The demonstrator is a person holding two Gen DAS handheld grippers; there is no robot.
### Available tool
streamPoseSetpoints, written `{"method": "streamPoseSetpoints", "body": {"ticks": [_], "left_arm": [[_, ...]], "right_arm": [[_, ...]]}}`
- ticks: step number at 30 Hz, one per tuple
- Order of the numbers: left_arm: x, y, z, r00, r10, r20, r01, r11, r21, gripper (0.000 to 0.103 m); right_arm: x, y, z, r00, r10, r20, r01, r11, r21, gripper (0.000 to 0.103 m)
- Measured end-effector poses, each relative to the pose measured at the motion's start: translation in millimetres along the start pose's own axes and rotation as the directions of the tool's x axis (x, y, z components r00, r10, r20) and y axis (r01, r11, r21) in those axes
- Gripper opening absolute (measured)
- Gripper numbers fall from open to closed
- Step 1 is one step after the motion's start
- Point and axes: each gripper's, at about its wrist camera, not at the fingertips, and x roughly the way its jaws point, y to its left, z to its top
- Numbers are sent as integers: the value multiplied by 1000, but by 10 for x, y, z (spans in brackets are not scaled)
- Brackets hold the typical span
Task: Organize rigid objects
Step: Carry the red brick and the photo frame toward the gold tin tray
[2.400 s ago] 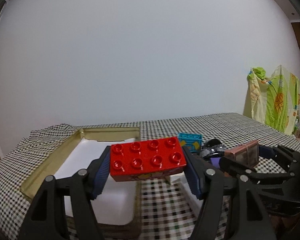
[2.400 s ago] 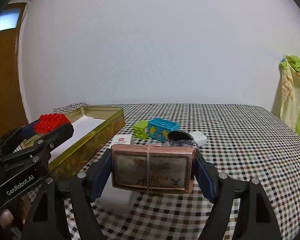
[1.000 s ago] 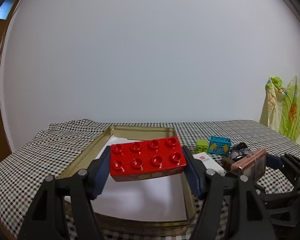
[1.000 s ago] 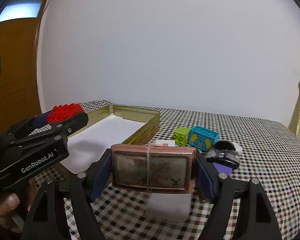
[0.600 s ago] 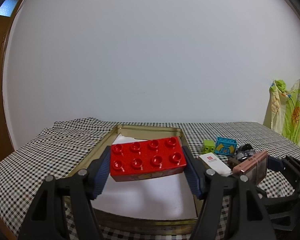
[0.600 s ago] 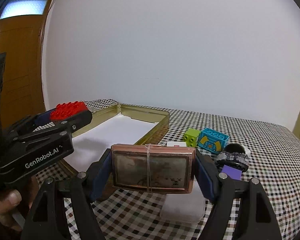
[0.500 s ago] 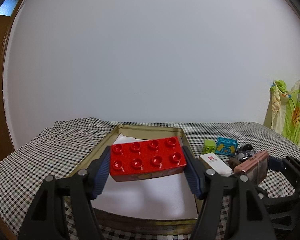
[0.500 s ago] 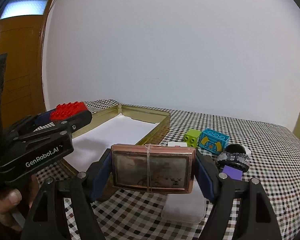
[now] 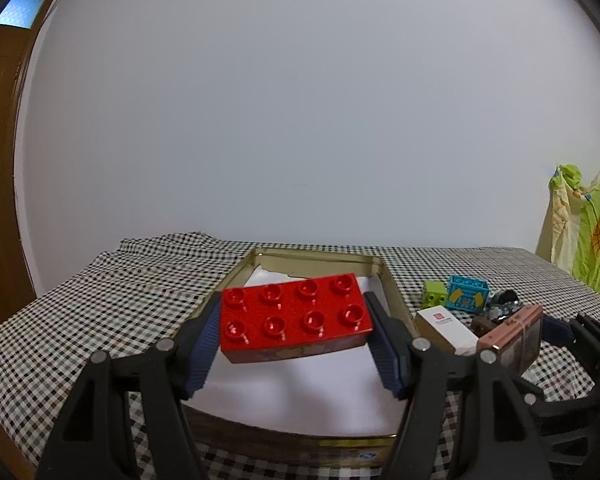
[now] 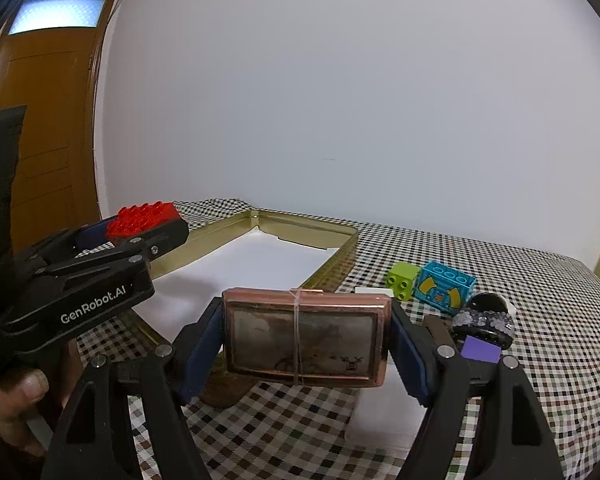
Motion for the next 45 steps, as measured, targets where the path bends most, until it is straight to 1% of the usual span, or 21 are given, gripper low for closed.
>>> {"method": "streamPoseSetpoints", "body": {"ticks": [8, 11, 18, 23, 24, 26, 29, 31, 34, 36, 37, 39, 41, 43, 45], "left_arm": [[-15, 64, 3, 1000, 8, 4, -8, 1000, -3, 67], [-40, 131, 5, 1000, 27, 14, -27, 1000, 2, 67], [8, 253, 13, 999, 34, -2, -34, 999, -17, 67], [68, 369, 47, 999, 22, -48, -23, 999, -29, 67], [69, 406, 62, 998, 19, -59, -21, 999, -33, 67], [113, 415, 100, 997, 12, -76, -14, 1000, -26, 67], [158, 438, 150, 994, -5, -109, 4, 1000, -12, 67], [242, 444, 176, 989, -30, -147, 27, 999, -19, 67], [392, 481, 235, 975, -52, -218, 49, 999, -22, 67], [544, 470, 263, 964, -83, -251, 74, 996, -45, 67], [597, 483, 279, 961, -86, -264, 76, 996, -48, 67], [686, 500, 323, 955, -65, -288, 59, 998, -29, 67], [764, 529, 367, 949, -65, -307, 60, 998, -26, 67], [855, 534, 406, 940, -75, -333, 70, 997, -28, 67], [929, 577, 447, 932, -70, -356, 64, 998, -28, 67]], "right_arm": [[-3, 22, -2, 1000, 2, 6, -2, 1000, -3, 78], [40, 44, -4, 1000, 8, 7, -8, 1000, -5, 78], [88, 137, 28, 999, 49, -3, -49, 999, -15, 78], [151, 151, 76, 996, 87, -27, -87, 996, 8, 78], [171, 143, 91, 993, 114, -32, -114, 993, 4, 78], [210, 134, 122, 992, 121, -44, -121, 993, 14, 78], [316, 69, 206, 984, 165, -75, -160, 985, 63, 78], [378, 56, 284, 982, 168, -87, -163, 985, 64, 78], [481, 10, 411, 974, 198, -109, -188, 978, 90, 78], [551, -7, 513, 973, 197, -119, -188, 978, 87, 78], [607, -10, 557, 973, 195, -122, -186, 979, 81, 78], [708, -21, 620, 970, 200, -134, -191, 978, 81, 78], [852, -44, 686, 962, 220, -164, -206, 974, 97, 78], [969, -66, 728, 954, 233, -189, -215, 971, 108, 78], [1104, -81, 764, 937, 262, -231, -238, 963, 125, 78]]}}
